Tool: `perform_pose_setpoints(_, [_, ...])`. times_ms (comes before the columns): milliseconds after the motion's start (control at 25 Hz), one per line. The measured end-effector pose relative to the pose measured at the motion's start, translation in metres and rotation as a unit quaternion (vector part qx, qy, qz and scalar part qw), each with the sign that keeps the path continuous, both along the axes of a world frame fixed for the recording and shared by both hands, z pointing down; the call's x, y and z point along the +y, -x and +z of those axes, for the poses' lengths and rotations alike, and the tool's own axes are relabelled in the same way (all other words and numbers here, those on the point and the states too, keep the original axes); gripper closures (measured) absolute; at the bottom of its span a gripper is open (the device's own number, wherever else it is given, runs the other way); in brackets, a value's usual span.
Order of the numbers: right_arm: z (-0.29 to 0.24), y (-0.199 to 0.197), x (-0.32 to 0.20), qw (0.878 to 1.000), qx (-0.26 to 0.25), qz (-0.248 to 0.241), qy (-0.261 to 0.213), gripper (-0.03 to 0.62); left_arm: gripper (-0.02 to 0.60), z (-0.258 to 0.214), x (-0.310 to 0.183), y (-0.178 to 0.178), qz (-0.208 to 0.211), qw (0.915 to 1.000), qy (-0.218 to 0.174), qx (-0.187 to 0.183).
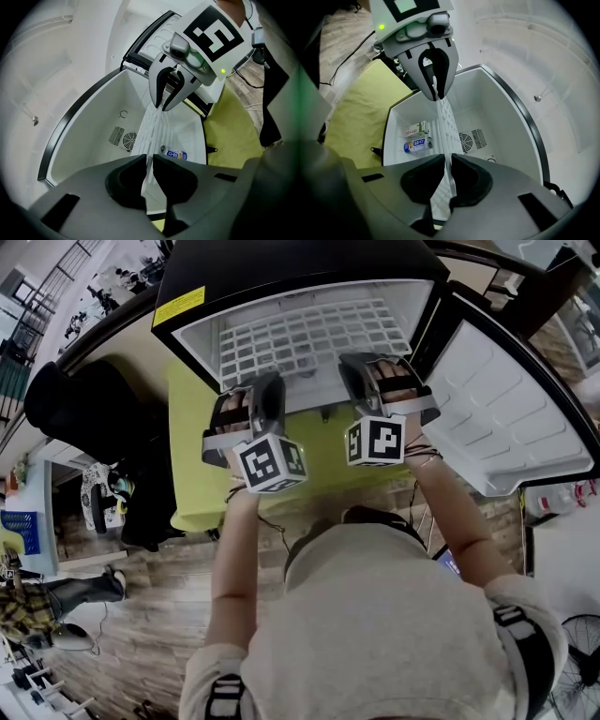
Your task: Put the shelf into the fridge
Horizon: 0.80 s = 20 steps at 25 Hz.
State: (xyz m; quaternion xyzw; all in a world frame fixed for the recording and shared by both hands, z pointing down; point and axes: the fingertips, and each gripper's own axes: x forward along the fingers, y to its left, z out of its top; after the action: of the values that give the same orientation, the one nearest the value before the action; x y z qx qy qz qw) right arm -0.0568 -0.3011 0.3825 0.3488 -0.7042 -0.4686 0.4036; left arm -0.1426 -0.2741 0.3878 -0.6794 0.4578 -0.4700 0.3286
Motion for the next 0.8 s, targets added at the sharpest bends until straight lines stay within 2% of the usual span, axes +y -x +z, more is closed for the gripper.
perform_pose_setpoints(240, [0.001, 0.001, 0.000, 1.000, 0.016, -0.004, 0.006, 0.543, 0.537, -0.001, -0.001, 0.000, -0.001, 1.0000, 0.001, -0.005])
perform_pose_setpoints(800, [0.003, 0.004, -0.016, 1.000, 0.004, 0.005, 0.023, 0.540, 0.535, 0.002, -0.015, 0.002, -0.013, 0.9999, 0.005, -0.006])
